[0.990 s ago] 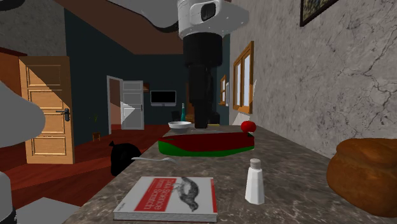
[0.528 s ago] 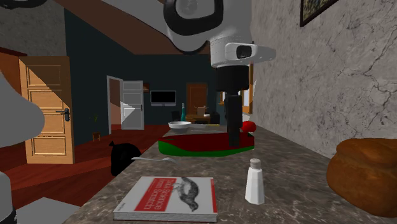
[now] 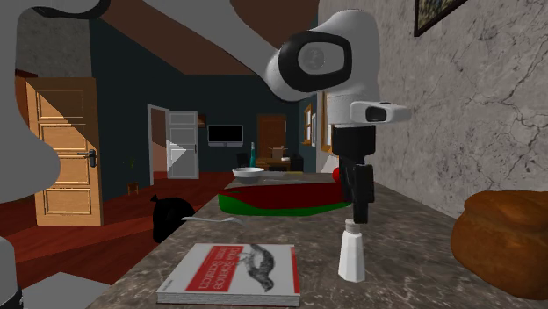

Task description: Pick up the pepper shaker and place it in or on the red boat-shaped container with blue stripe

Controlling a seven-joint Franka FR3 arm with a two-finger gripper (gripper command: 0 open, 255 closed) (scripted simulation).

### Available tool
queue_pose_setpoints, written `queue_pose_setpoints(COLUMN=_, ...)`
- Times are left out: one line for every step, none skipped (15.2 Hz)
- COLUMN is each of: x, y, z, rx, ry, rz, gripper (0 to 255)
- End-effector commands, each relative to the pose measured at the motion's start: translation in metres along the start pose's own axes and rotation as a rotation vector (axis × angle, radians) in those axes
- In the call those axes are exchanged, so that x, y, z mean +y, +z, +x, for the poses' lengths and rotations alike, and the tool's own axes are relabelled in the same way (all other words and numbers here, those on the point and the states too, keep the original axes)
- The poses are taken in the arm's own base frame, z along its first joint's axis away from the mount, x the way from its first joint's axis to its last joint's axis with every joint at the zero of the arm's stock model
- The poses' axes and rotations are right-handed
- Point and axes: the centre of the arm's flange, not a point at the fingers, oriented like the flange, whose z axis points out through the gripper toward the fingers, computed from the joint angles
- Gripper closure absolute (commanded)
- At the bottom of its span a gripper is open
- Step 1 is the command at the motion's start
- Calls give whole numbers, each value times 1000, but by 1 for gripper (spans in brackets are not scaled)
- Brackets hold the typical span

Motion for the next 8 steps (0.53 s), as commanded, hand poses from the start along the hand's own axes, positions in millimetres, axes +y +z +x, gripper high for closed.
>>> queue_pose_setpoints(x=-3, y=12, z=3, rx=1, ry=-1, rz=2, gripper=0)
queue_pose_setpoints(x=-3, y=17, z=3, rx=1, ry=-1, rz=2, gripper=0)
queue_pose_setpoints(x=-3, y=22, z=3, rx=1, ry=-1, rz=2, gripper=0)
queue_pose_setpoints(x=-3, y=27, z=3, rx=1, ry=-1, rz=2, gripper=0)
queue_pose_setpoints(x=-3, y=33, z=3, rx=1, ry=-1, rz=2, gripper=0)
queue_pose_setpoints(x=-3, y=38, z=3, rx=1, ry=-1, rz=2, gripper=0)
queue_pose_setpoints(x=-3, y=41, z=3, rx=1, ry=-1, rz=2, gripper=0)
queue_pose_setpoints(x=-3, y=41, z=3, rx=1, ry=-1, rz=2, gripper=0)
